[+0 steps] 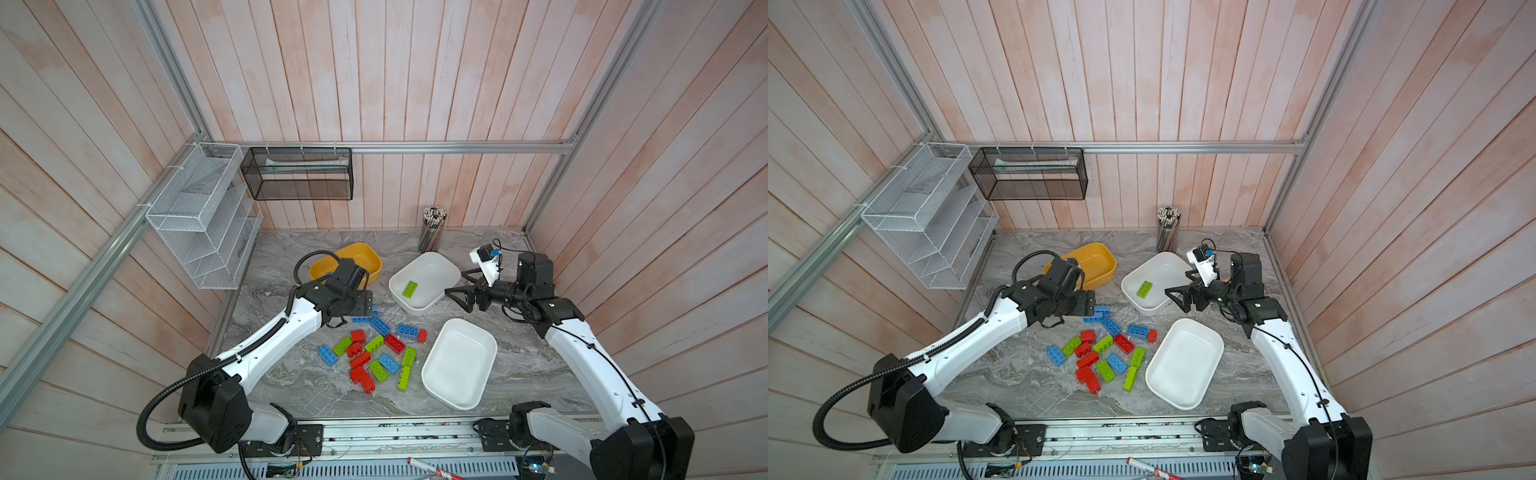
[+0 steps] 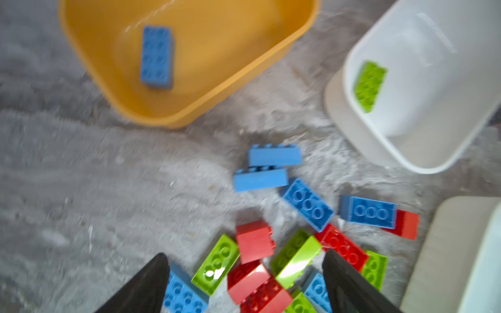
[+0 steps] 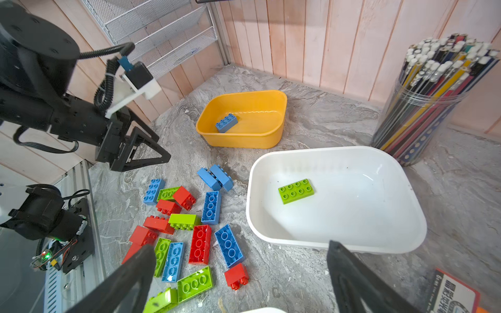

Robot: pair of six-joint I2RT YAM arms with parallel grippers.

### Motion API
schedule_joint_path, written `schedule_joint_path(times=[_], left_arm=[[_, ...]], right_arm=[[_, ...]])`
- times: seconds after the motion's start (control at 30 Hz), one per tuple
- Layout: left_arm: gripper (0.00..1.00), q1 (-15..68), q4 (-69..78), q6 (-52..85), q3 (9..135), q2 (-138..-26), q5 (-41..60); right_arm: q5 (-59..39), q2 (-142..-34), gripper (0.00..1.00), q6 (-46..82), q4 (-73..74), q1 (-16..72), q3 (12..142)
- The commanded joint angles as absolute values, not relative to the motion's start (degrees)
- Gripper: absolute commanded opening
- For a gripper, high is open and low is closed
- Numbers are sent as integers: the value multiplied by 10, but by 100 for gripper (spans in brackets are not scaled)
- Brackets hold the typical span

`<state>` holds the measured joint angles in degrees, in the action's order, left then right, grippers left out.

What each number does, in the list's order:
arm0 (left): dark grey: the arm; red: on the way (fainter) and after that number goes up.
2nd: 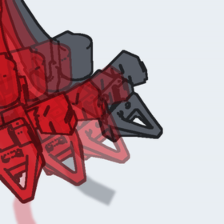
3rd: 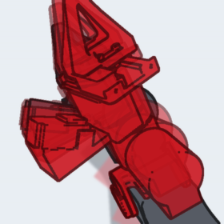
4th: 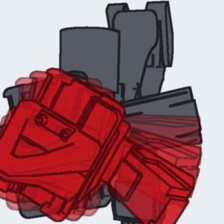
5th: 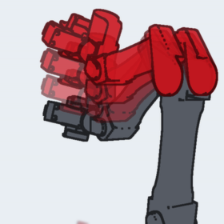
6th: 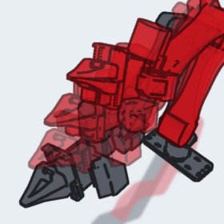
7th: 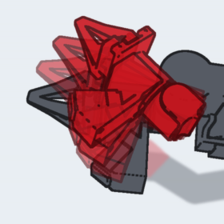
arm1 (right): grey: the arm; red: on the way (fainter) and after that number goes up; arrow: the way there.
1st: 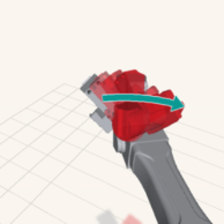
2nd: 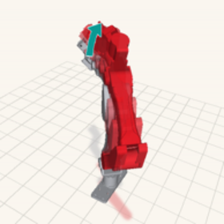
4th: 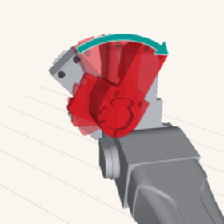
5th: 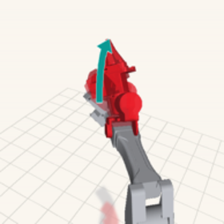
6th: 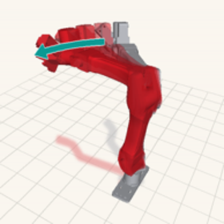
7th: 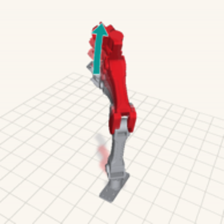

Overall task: Sort the legos into containers by color
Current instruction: 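Return the left gripper to the pile and grasp a blue brick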

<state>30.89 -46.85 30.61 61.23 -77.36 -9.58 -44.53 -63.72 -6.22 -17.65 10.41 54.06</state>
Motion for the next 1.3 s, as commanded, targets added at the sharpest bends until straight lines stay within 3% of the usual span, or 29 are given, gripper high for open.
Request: schedule_joint_path(times=[0.0,0.3,0.8,1.07,1.27], left_arm=[[91,283,-504,434,558,-722,-122],[89,249,-434,564,440,-724,-110],[70,251,-411,599,385,-778,-81],[55,268,-405,610,377,-789,-77],[32,272,-412,609,376,-784,-80]], right_arm=[[-469,-634,98,-63,-180,119,531],[-466,-639,98,-40,-147,151,510],[-459,-645,98,-42,-157,152,505],[-454,-640,98,-43,-164,152,505],[-452,-640,98,-43,-166,152,509]])
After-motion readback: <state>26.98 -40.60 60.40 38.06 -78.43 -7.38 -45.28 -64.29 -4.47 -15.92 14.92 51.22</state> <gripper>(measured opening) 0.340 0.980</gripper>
